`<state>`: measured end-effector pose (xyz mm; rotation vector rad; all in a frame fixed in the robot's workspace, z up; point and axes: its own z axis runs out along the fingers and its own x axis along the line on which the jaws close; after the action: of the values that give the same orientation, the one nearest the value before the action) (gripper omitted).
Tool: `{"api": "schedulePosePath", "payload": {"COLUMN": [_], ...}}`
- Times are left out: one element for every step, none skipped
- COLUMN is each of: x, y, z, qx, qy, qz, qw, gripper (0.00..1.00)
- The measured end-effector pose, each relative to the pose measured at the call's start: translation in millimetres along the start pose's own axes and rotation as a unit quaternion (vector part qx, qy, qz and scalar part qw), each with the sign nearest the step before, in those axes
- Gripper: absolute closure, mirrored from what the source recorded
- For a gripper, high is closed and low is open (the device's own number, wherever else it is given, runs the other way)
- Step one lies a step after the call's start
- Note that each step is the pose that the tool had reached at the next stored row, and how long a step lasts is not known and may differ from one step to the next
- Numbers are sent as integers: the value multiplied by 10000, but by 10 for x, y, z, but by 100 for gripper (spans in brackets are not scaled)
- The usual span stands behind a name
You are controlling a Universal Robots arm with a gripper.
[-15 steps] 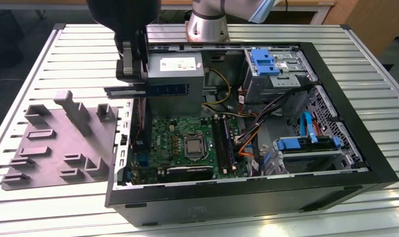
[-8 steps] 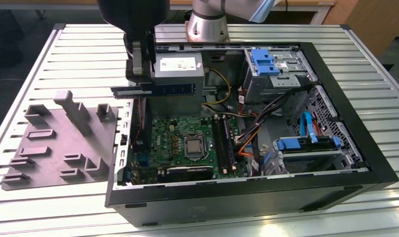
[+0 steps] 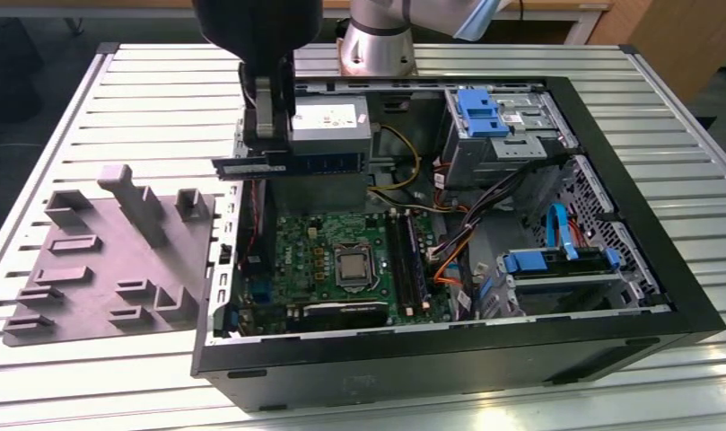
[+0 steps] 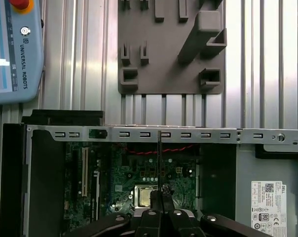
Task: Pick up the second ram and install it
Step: 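Pick up the second ram and move it above second insertion slot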
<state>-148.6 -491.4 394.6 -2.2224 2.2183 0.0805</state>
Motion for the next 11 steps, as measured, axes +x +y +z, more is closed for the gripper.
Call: {"api": "schedulePosePath", "payload": {"x": [0, 0, -1, -1, -2, -2, -3, -4, -4, -4, -5], "y": [-9, -19, -26, -34, -42, -49, -56, -64, -71, -78, -87], "z": [2, 5, 8, 10, 13, 15, 17, 19, 21, 23, 26], "qx": [0, 0, 0, 0, 0, 0, 0, 0, 1, 0, 0], "qy": [0, -1, -1, 0, -1, -1, 0, 0, -1, -1, 0], "qz": [0, 0, 0, 0, 0, 0, 1, 0, 1, 1, 1], "qw": [10000, 10000, 10000, 10000, 10000, 10000, 10000, 10000, 10000, 10000, 10000], "gripper": [89, 89, 89, 89, 89, 89, 89, 89, 89, 89, 89]}}
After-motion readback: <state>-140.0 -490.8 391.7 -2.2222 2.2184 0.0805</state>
